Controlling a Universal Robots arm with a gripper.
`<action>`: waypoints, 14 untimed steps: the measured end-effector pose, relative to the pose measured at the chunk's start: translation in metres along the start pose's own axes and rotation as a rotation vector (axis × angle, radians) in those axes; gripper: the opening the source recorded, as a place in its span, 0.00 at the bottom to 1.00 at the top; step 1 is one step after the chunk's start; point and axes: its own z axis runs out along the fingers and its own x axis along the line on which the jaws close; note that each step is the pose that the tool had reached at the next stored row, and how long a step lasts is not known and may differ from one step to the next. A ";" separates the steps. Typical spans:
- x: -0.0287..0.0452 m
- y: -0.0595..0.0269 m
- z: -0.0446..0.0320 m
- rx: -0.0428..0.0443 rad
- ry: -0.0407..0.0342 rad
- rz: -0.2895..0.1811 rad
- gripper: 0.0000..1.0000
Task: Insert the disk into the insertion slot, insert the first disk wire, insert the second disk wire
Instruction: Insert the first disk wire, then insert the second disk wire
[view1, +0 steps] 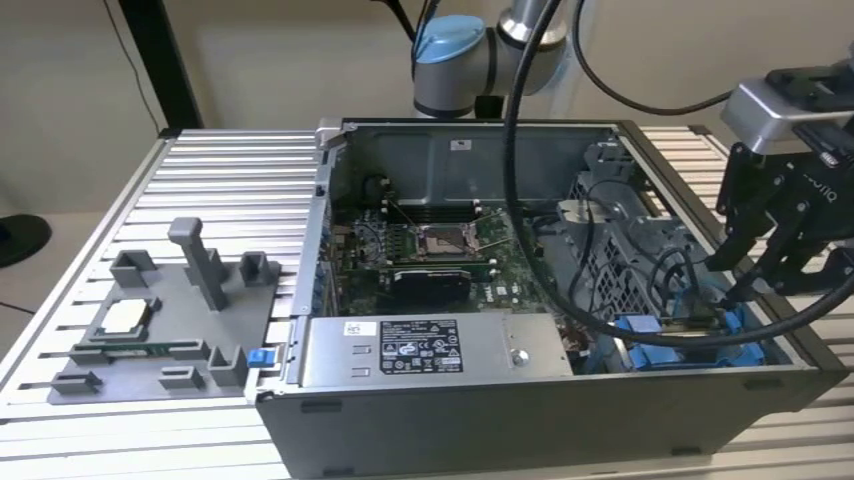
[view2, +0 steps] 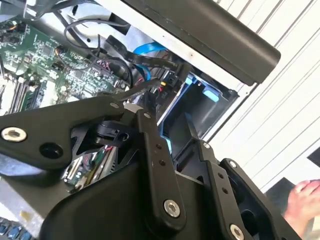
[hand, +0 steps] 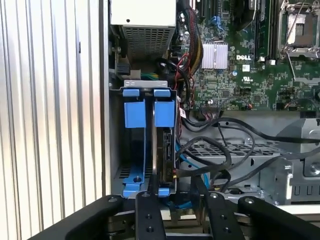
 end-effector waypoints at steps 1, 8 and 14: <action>0.0000 0.0000 0.0001 -0.0001 -0.0003 0.000 1.00; 0.0000 -0.0019 -0.0002 -0.0024 0.0003 0.000 1.00; -0.0002 -0.0258 0.0000 -0.0253 0.0004 0.002 1.00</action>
